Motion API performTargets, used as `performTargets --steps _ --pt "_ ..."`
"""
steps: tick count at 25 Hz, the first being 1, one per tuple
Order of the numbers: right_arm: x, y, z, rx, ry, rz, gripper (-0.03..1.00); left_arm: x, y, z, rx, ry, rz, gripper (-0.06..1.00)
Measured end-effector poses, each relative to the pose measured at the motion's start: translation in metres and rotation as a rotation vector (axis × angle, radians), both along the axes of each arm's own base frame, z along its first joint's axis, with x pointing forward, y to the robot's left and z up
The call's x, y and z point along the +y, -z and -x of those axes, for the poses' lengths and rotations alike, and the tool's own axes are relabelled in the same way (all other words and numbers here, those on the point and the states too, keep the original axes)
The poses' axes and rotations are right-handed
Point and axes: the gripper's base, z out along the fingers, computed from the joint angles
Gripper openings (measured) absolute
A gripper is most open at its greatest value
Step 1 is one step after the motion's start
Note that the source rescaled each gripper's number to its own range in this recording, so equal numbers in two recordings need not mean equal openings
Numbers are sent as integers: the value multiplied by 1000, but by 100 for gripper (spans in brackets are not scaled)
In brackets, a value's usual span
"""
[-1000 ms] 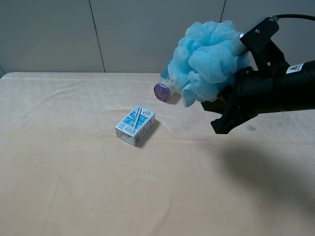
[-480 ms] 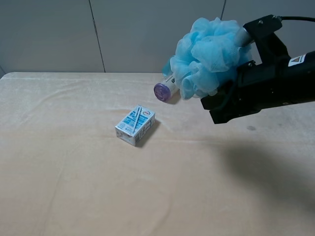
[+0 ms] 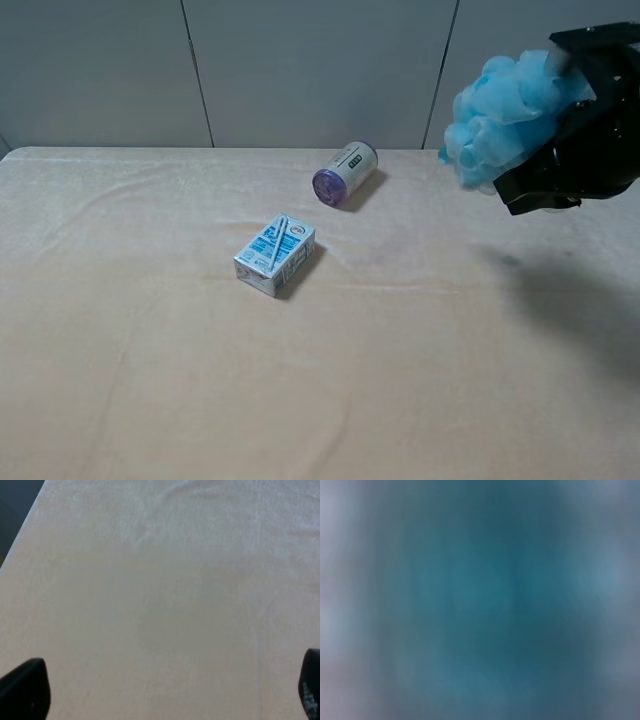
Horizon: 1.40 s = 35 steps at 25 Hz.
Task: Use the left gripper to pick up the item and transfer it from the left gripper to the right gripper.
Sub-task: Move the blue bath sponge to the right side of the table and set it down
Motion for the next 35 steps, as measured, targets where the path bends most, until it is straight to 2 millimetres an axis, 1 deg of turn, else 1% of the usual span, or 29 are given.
performTargets --steps 3,7,12,16,19,23,26,27,28,29,30,31,32,33,34,35 --pt "-1 14 -15 103 24 32 0 0 0 0 0 0 0 100" --pt "4 35 -36 188 33 45 0 0 0 0 0 0 -1 100" --pt "10 67 -56 289 40 65 0 0 0 0 0 0 -1 100" --pt "13 90 -65 334 43 80 0 0 0 0 0 0 -1 100" --pt "14 104 -68 367 44 90 0 0 0 0 0 0 -1 100" --pt "14 113 -70 391 45 98 0 0 0 0 0 0 -1 100" --pt "14 114 -70 394 45 99 0 0 0 0 0 0 -1 100" --pt "14 114 -70 394 46 98 2 0 0 0 0 0 -1 100" --pt "14 114 -70 394 49 98 8 0 0 0 0 0 -1 100" --pt "14 114 -70 395 51 97 21 0 0 0 0 0 -1 100" --pt "14 114 -70 396 58 95 41 0 0 0 0 0 -1 100" --pt "14 114 -70 398 67 93 63 0 0 0 0 0 -1 100" --pt "14 114 -70 400 74 91 76 0 0 0 0 0 -1 100" --pt "14 114 -70 402 78 90 86 0 0 0 0 0 -1 100" --pt "14 114 -70 405 81 90 92 0 0 0 0 0 -1 100" --pt "14 114 -70 408 81 91 95 0 0 0 0 0 -1 100"
